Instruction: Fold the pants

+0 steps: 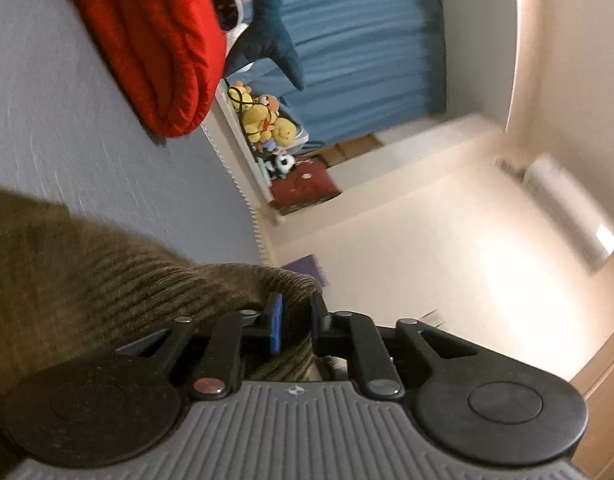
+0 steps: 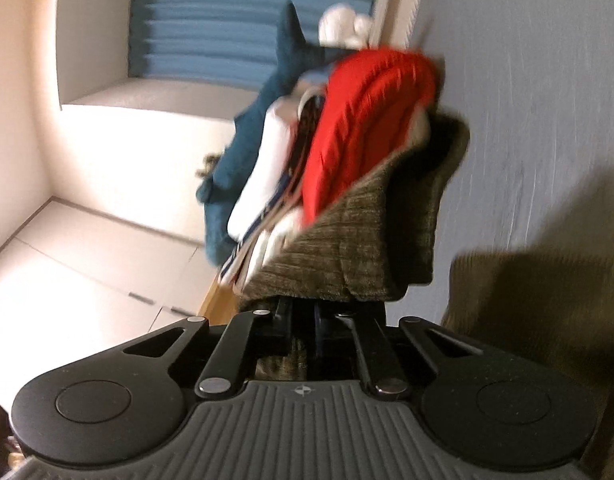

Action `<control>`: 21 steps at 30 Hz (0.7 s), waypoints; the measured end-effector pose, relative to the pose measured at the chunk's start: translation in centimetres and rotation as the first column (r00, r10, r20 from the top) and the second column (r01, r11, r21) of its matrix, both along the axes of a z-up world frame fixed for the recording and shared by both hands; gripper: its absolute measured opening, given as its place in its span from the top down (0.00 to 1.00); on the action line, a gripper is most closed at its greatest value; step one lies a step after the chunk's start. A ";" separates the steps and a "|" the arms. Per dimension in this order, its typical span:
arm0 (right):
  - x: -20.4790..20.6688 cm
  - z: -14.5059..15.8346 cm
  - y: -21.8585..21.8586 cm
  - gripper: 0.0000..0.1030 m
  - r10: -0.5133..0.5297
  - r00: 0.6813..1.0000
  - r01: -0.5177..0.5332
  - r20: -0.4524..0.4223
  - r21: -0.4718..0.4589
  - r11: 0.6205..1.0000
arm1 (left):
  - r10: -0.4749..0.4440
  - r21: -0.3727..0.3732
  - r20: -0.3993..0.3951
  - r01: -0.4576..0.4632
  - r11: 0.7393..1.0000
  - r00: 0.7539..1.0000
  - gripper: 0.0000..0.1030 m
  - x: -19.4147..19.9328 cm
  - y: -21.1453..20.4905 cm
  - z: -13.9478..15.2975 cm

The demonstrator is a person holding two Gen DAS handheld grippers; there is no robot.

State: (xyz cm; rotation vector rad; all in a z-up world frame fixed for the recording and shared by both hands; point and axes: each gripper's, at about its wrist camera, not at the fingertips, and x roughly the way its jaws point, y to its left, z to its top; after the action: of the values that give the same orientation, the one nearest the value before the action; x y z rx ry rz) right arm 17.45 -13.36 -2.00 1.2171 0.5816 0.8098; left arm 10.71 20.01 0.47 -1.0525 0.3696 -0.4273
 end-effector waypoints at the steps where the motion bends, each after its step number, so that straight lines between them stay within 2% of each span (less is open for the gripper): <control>1: 0.2 0.6 -0.7 0.91 -0.035 0.999 0.035 0.016 -0.027 0.999 | 0.027 0.064 -0.001 -0.027 0.998 1.000 0.61 -0.2 -0.4 0.5; 2: 0.4 1.2 -1.7 0.91 -0.076 0.997 0.077 0.024 -0.054 0.996 | 0.054 0.123 0.005 -0.054 0.991 0.999 0.52 -0.3 -0.7 1.1; 5: 1.1 3.7 -6.2 0.92 -0.246 0.966 0.255 0.075 -0.155 0.954 | 0.051 0.250 0.006 -0.051 0.967 0.999 0.52 -0.3 -2.2 1.9; 6: 1.1 4.7 -8.2 0.92 -0.321 0.940 0.338 0.118 -0.182 0.923 | 0.039 0.294 0.003 -0.038 0.955 0.999 0.52 -0.2 -2.9 2.0; 7: 1.0 5.6 -10.1 0.92 -0.401 0.902 0.429 0.159 -0.223 0.876 | 0.025 0.342 0.005 -0.026 0.939 1.000 0.52 -0.3 -3.7 2.1; 9: 0.3 6.6 -14.5 0.92 -0.597 0.766 0.642 0.236 -0.311 0.701 | -0.017 0.458 0.007 0.012 0.889 1.000 0.52 -0.4 -5.9 2.2; 10: 0.2 6.6 -16.4 0.92 -0.675 0.691 0.718 0.260 -0.359 0.597 | -0.036 0.514 0.003 0.030 0.857 0.999 0.49 -0.4 -7.0 2.1; 11: 0.6 6.2 -18.3 0.91 -0.732 0.620 0.761 0.281 -0.439 0.477 | -0.058 0.573 -0.009 0.052 0.818 0.998 0.44 -0.3 -8.3 2.0; 12: 1.4 5.4 -19.9 0.90 -0.756 0.595 0.754 0.273 -0.515 0.408 | -0.074 0.615 -0.020 0.070 0.785 0.997 0.42 -0.3 -9.4 1.7; 13: 2.6 3.9 -21.7 0.87 -0.767 0.602 0.715 0.221 -0.576 0.395 | -0.091 0.652 -0.028 0.087 0.754 0.995 0.39 -0.3 -10.5 1.1; 14: 3.7 2.1 -23.5 0.86 -0.765 0.629 0.659 0.138 -0.617 0.430 | -0.105 0.677 -0.040 0.104 0.729 0.994 0.36 -0.3 -11.3 0.6; 16: 4.9 -1.2 -26.0 0.85 -0.747 0.665 0.559 -0.023 -0.647 0.518 | -0.130 0.749 -0.090 0.153 0.644 0.987 0.36 -0.2 -13.3 -0.9; 18: 5.1 -3.4 -27.8 0.75 -0.735 0.668 0.517 -0.116 -0.637 0.571 | -0.130 0.836 -0.127 0.176 0.520 0.983 0.35 -0.1 -15.4 -2.5; 19: 5.1 -4.0 -28.5 0.65 -0.725 0.676 0.512 -0.133 -0.622 0.592 | -0.118 0.871 -0.143 0.181 0.456 0.983 0.35 0.0 -16.3 -3.5; 20: 5.2 -4.3 -28.9 0.56 -0.714 0.688 0.514 -0.127 -0.610 0.603 | -0.107 0.895 -0.150 0.180 0.408 0.983 0.35 0.1 -16.9 -4.3; 21: 5.5 -4.4 -29.2 0.52 -0.699 0.706 0.510 -0.116 -0.601 0.615 | -0.098 0.915 -0.154 0.180 0.361 0.983 0.35 0.2 -17.5 -5.2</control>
State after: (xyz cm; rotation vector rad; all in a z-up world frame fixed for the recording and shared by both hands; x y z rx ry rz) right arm 23.00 -42.58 -6.37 0.9303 0.5564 -0.1816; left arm 10.88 2.53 -4.69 0.1247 0.6700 -0.2457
